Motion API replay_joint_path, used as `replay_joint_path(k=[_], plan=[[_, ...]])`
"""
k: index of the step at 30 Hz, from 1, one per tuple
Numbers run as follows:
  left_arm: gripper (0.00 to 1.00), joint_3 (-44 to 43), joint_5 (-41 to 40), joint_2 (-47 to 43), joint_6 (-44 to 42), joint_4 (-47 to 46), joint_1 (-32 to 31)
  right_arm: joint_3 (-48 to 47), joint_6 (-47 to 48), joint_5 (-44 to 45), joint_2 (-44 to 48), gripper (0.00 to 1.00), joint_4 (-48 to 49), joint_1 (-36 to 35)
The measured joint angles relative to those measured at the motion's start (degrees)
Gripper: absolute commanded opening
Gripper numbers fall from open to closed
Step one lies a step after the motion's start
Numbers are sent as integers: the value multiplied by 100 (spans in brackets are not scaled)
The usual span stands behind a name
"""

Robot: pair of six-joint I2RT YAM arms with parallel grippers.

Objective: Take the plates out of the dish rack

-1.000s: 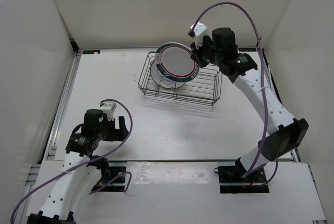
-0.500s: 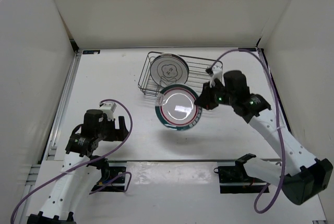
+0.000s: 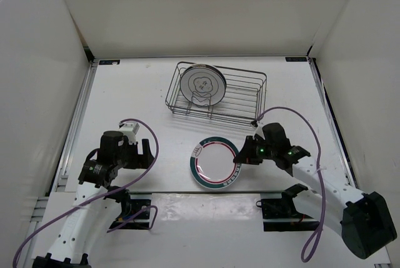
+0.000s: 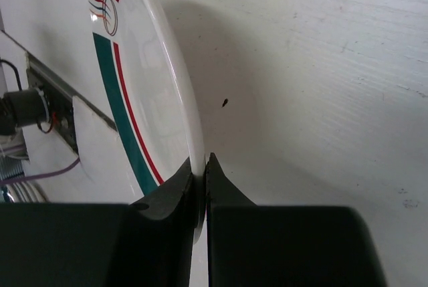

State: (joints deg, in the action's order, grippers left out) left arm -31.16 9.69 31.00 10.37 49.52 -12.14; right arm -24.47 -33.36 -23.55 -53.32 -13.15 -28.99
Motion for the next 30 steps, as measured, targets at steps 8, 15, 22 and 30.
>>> replay_joint_path(k=[8,15,22,30], plan=[[100,0,-2,0,4,0,0,614,-671,417,-96,0,1071,0],[100,0,0,2,4,0,0,929,-1165,599,-376,0,1751,0],[100,0,-2,2,4,0,0,1040,-1550,667,-680,21,2234,0],[100,0,0,2,7,2,0,1263,-1670,824,-839,38,2312,4]])
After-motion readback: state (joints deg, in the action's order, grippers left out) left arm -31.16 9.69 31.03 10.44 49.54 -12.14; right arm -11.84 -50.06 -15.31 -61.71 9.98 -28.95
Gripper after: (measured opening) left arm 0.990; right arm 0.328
